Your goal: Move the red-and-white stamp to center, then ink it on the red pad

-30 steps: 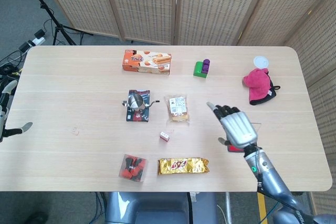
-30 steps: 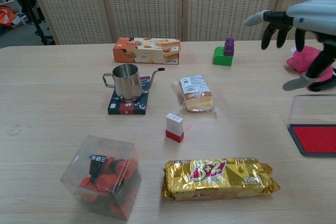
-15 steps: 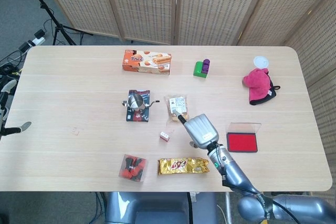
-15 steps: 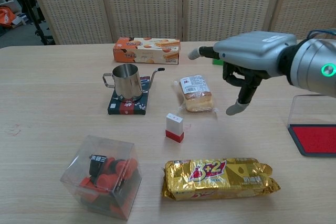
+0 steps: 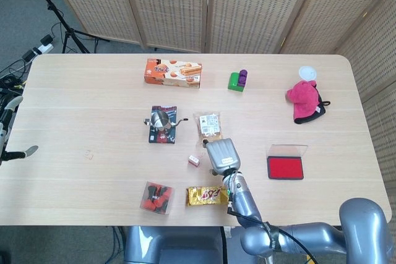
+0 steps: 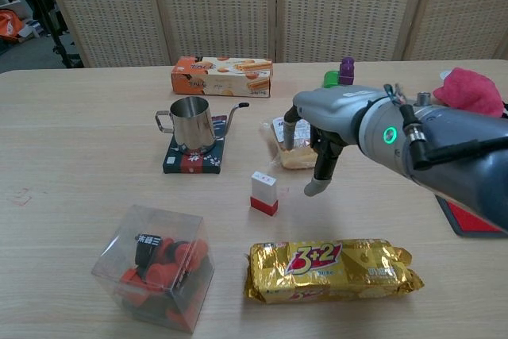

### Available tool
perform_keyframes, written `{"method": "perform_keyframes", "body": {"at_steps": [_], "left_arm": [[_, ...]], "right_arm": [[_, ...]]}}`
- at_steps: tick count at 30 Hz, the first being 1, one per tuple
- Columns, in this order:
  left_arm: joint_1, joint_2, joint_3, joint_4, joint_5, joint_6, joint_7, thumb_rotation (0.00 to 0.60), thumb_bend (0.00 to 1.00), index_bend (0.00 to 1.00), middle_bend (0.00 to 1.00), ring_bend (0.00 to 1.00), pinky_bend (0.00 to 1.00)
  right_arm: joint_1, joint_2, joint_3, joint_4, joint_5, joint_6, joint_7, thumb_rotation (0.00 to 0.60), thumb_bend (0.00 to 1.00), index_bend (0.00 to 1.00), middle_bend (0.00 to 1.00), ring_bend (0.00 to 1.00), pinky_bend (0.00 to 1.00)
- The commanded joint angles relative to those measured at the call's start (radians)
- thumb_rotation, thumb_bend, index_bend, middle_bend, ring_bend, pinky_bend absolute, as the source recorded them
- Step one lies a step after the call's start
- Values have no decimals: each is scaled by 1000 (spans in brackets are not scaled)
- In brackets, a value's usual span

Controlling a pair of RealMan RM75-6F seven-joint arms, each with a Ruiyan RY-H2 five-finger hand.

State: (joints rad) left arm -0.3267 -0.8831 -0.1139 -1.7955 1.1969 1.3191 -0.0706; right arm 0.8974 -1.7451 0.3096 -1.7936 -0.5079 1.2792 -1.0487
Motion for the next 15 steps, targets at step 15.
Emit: {"method": "perform_keyframes", "body": {"at_steps": [15], "left_arm": [[11,2,-20,-3,3,-29,9,600,49,0,0,0,0]], "right_arm": [[67,-107,72,101,128,28,47,600,115,395,892,976,1000]]}}
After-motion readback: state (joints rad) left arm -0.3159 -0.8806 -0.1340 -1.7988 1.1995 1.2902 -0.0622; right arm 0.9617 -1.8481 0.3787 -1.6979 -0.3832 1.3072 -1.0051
